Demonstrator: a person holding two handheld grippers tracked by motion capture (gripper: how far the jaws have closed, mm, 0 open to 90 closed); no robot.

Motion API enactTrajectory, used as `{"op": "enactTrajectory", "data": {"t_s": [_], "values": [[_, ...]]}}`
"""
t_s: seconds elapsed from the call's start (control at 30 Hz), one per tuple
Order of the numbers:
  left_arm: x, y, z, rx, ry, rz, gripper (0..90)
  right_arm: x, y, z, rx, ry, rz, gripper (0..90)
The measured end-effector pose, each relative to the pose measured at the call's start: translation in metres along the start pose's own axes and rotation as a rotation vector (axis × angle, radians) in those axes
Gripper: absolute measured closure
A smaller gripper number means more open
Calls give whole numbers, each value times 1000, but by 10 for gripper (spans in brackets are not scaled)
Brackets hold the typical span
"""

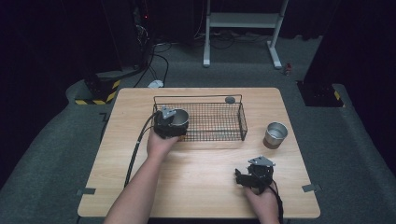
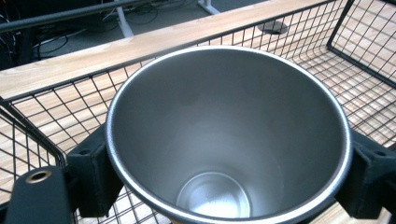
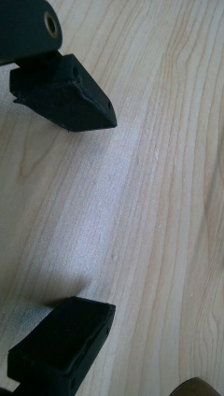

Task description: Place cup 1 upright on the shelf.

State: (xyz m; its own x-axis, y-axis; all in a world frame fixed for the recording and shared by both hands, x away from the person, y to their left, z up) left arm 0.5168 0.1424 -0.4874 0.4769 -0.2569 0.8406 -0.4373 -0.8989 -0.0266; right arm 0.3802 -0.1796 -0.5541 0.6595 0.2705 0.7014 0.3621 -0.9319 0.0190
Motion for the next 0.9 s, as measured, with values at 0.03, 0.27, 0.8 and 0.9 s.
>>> {"op": "enactTrajectory", "data": {"t_s": [0.03, 0.27, 0.8, 0.9], "values": [[0, 0, 0, 2, -5, 4, 131, 0, 0, 0, 0, 0, 0, 99], [1, -3, 2, 15, -19, 1, 135, 0, 0, 0, 0, 0, 0, 99], [11, -1, 16, 25, -62, -25, 132, 0, 0, 0, 0, 0, 6, 99], [9, -1, 17, 41, -89, -39, 75, 0, 0, 0, 0, 0, 5, 99]]}}
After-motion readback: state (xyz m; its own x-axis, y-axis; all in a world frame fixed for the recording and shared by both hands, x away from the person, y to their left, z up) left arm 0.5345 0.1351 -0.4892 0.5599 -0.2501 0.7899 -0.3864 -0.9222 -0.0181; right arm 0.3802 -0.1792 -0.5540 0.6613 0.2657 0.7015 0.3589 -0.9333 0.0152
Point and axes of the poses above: each handheld gripper's, and its own axes: z roughly forward along the jaws, x roughly out of its top, y roughly to its right, the point moved 4 cm from there along z, roughly forward along the jaws
